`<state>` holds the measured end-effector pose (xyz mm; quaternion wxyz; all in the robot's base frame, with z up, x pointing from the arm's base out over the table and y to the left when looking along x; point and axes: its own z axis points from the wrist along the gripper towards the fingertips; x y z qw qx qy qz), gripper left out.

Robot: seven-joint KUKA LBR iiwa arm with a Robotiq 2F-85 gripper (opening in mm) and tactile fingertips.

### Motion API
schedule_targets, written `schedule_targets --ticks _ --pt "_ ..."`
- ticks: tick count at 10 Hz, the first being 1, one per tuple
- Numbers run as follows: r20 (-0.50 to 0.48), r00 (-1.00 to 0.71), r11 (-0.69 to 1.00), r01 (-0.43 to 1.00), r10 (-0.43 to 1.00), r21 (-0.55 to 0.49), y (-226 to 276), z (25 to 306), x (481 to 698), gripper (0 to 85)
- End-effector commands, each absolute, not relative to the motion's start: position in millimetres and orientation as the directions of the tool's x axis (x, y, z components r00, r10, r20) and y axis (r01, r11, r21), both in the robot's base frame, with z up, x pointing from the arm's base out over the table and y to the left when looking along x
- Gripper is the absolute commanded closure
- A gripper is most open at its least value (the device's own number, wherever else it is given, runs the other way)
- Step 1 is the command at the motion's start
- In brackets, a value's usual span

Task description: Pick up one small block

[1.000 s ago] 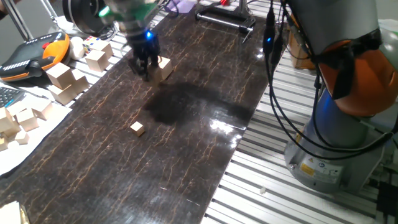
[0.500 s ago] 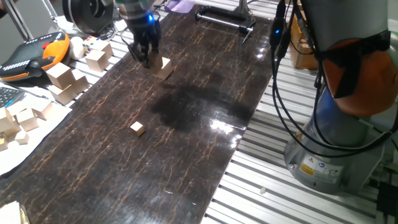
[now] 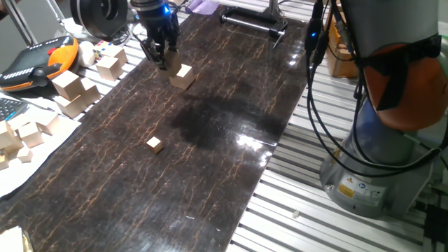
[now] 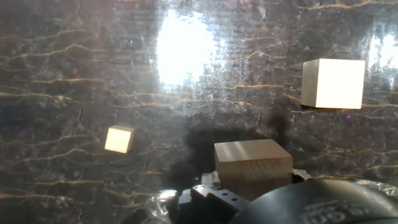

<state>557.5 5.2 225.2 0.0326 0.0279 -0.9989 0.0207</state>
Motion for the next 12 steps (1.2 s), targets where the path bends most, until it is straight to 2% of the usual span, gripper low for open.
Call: schedule_targets --ticks 1,12 --pt "0.066 -0.996 0.997 -0.059 -0.056 -0.041 5.3 224.6 558.2 84.3" --pt "0.083 -0.994 0.997 -0.069 -0.066 -0.037 5.5 226.8 554.8 84.3"
